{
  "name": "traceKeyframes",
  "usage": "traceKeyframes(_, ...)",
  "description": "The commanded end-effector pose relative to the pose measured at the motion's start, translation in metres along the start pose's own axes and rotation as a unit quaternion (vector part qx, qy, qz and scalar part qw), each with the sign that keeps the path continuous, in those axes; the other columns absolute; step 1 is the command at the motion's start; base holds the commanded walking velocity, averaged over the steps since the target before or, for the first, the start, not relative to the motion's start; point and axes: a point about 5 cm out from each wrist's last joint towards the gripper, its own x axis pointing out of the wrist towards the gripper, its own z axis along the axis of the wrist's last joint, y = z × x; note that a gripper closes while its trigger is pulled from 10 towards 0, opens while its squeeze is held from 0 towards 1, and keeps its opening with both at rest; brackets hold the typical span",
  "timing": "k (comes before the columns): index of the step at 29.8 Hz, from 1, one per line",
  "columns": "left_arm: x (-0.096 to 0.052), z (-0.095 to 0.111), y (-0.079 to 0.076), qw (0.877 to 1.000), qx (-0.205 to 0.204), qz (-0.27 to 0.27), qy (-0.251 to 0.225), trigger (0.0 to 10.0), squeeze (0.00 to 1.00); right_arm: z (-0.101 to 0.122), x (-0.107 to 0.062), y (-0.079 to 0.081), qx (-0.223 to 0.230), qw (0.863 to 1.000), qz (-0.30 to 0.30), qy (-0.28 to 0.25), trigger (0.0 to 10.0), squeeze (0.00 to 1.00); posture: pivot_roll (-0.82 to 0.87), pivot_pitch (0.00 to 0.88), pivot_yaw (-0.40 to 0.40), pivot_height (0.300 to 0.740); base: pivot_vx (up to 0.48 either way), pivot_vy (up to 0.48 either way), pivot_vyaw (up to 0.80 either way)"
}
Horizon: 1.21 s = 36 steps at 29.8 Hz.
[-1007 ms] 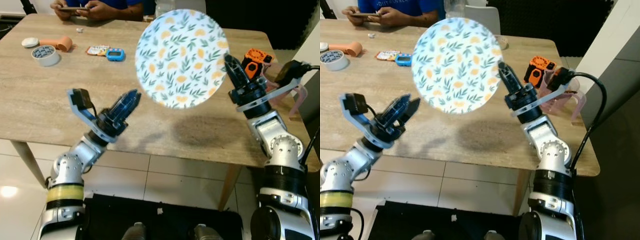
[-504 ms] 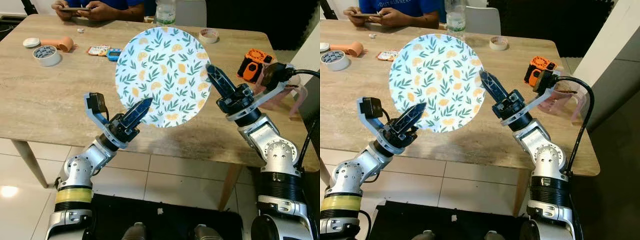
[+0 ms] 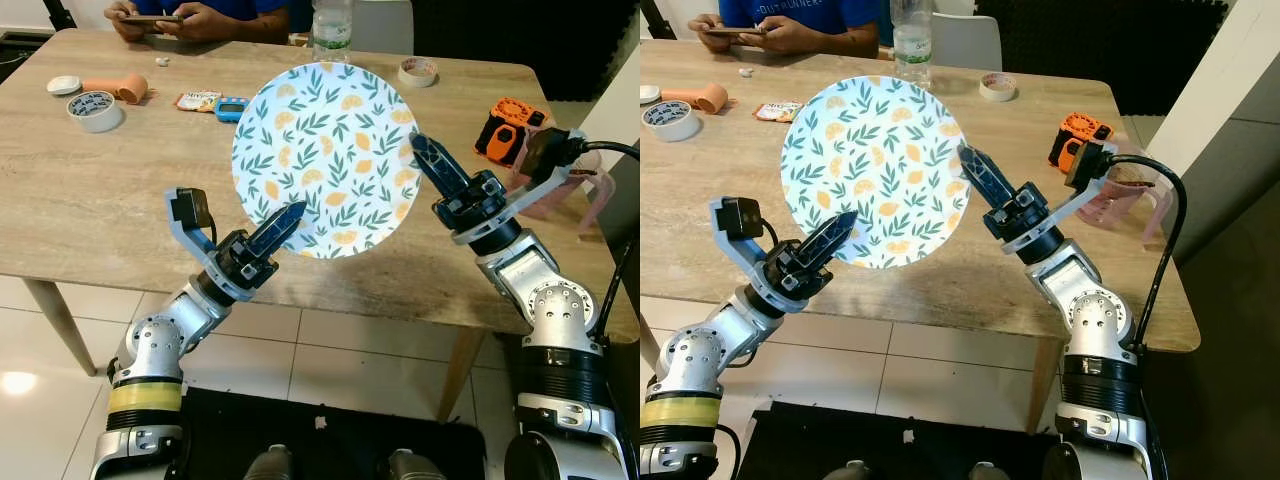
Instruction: Restocking fridge
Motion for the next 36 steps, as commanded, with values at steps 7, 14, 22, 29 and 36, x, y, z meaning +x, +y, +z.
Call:
traceKeyframes(7, 0.0, -0.005, -0.003, 1.0, 0.001, -0.005, 0.012, 0.0, 0.0, 0.008, -0.003, -0.003, -0.021, 0.999, -0.018, -0.018, 0.0, 0.0, -0.01, 0.114, -0.014, 0.74, 0.0, 0.0, 0.0)
traceKeyframes(14, -0.002, -0.006, -0.001, 1.0, 0.003, 0.004, 0.013, 0.0, 0.0, 0.006, -0.003, -0.005, -0.039, 0.999, -0.029, -0.015, 0.0, 0.0, -0.01, 0.113, -0.009, 0.74, 0.0, 0.0, 0.0)
traceKeyframes(22, -0.003, -0.006, 0.002, 1.0, 0.008, 0.014, 0.01, 0.0, 0.0, 0.008, -0.005, -0.01, -0.081, 0.995, -0.044, -0.027, 10.0, 1.0, -0.01, 0.113, -0.009, 0.74, 0.0, 0.0, 0.0)
traceKeyframes(29, -0.006, -0.001, 0.005, 1.0, 0.018, 0.026, 0.002, 0.0, 0.0, 0.013, -0.011, -0.01, -0.072, 0.996, -0.036, -0.045, 10.0, 1.0, 0.0, 0.116, -0.009, 0.74, 0.0, 0.0, 0.0)
traceKeyframes(36, -0.016, 0.012, 0.008, 0.997, 0.05, 0.062, -0.021, 0.0, 0.0, 0.007, -0.028, -0.017, -0.076, 0.995, -0.055, -0.024, 10.0, 1.0, 0.0, 0.114, -0.016, 0.74, 0.0, 0.0, 0.0)
